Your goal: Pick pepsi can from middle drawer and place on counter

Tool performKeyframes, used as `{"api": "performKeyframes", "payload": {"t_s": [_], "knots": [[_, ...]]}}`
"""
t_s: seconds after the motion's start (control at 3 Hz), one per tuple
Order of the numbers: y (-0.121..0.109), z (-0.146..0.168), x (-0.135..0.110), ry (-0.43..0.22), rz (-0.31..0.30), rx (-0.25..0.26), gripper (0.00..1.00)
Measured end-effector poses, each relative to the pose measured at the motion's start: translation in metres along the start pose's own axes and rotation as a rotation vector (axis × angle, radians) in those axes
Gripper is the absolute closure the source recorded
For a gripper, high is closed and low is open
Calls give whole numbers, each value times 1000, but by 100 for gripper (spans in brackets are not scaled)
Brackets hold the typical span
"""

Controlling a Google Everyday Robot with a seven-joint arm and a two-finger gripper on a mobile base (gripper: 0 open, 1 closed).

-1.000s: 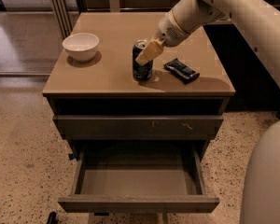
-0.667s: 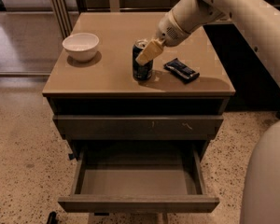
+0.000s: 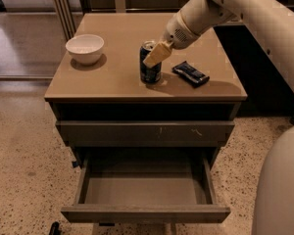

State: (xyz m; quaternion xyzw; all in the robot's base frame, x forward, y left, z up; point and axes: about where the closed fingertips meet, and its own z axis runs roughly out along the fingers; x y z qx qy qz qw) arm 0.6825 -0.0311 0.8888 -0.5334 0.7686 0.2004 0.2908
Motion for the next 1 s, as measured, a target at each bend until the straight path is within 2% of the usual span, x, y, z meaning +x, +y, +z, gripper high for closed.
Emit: {"api": "performKeyframes", "payload": {"t_s": [0.33, 0.67, 1.0], "knots": [[0, 0, 0, 0, 0, 0, 11], [0, 0, 0, 0, 0, 0, 0], [0, 0, 0, 0, 0, 0, 0]]}}
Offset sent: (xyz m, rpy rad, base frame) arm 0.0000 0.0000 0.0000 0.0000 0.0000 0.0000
